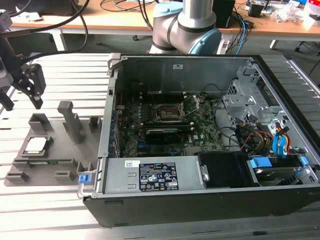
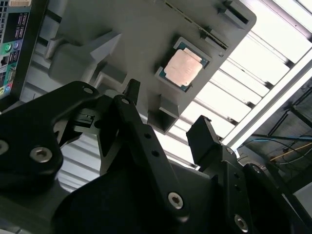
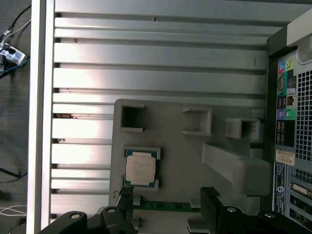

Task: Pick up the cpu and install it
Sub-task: 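Pick up the cpu and move it towards the insertion slot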

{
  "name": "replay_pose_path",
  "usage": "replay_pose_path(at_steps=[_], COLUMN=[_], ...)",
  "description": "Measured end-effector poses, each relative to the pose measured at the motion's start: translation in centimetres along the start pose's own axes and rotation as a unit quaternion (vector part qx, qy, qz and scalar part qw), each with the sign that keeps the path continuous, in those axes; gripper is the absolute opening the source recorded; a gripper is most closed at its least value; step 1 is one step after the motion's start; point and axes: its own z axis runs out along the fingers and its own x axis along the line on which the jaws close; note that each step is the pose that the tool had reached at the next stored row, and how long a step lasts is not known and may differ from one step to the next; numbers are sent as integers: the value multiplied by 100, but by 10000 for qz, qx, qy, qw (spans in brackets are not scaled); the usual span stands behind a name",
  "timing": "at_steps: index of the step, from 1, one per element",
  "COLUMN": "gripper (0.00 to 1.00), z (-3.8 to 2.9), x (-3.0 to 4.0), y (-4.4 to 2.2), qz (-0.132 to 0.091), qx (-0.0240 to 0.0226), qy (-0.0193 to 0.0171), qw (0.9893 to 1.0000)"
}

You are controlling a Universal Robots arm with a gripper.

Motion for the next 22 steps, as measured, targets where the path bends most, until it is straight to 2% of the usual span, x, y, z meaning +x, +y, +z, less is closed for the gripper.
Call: replay_pose_path(at_steps=[11, 22], gripper=[66, 66], z=[86, 211], x=[2, 6], y=[0, 0], qz=[0, 0], qx=[0, 0], qy=[0, 0], qw=[10000, 10000])
